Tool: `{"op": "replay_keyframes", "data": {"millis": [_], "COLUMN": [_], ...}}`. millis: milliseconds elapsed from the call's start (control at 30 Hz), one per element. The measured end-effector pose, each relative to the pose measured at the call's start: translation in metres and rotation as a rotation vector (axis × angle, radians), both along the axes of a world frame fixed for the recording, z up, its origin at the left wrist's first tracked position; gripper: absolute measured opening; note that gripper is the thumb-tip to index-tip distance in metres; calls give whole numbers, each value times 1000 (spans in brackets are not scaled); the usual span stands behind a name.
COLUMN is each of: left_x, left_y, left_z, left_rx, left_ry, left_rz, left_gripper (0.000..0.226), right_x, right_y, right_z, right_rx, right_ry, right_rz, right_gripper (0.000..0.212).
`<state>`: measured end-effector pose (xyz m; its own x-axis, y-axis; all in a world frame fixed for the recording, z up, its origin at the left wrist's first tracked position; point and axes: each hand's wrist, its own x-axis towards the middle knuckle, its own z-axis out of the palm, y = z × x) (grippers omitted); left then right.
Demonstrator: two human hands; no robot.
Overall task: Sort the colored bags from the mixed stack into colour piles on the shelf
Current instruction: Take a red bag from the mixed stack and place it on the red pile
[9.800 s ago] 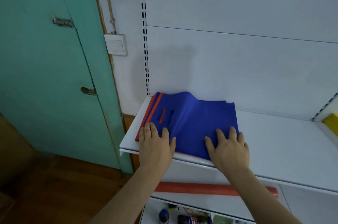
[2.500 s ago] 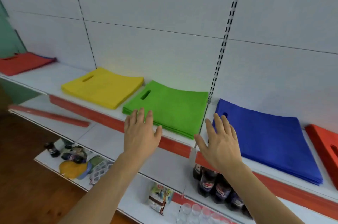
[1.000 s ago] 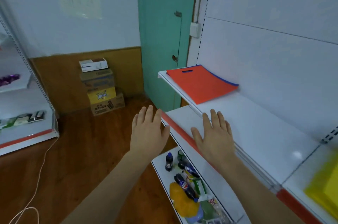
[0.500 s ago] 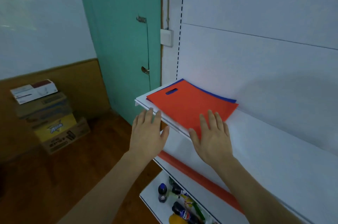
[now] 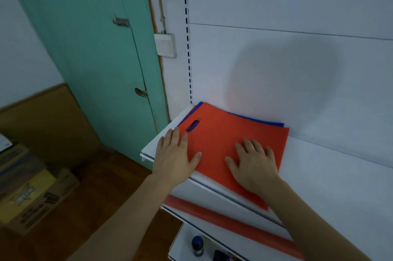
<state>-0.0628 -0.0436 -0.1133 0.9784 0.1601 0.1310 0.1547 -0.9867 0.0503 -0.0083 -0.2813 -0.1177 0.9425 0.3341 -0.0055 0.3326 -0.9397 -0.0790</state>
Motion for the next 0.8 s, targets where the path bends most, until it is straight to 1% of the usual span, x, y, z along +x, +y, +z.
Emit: {"op": "replay_keyframes", "data": {"millis": [100, 167, 267, 367, 433, 533, 600, 667, 733, 800], "left_x": [9, 9, 7, 7, 6, 4, 2, 0, -2, -6], "left_y": [6, 3, -4, -2, 3, 6, 5, 2, -2, -5], "left_z": [-6, -5, -4, -5, -4, 0, 1, 1, 0, -3], "left_rx": [35, 60, 64, -12, -38, 21, 68, 87, 64, 15], "left_ry": [35, 32, -12, -126, -136, -57, -16, -17, -17, -29], "left_rz": [-58, -87, -168, -265, -258, -202, -201, -217, -229, -254], "left_gripper": [90, 87, 71, 55, 58, 71, 75, 73, 68, 62], "right_x": [-6, -18, -38, -53, -62, -70, -74, -78, -78, -76], "right_y": [2, 7, 15, 13, 6, 1, 2, 3, 0, -7], "right_z": [1, 6, 10, 6, 6, 8, 9, 10, 13, 17], "right_rx": [-45, -72, -74, -27, -14, -32, -29, -9, 16, 132], "right_ry": [-17, -56, -73, -44, -43, -60, -55, -49, -37, -21], "right_rz": [-70, -180, -347, -392, -394, -488, -640, -763, -807, -820], "right_gripper": [73, 69, 61, 53, 50, 47, 51, 61, 69, 68]}}
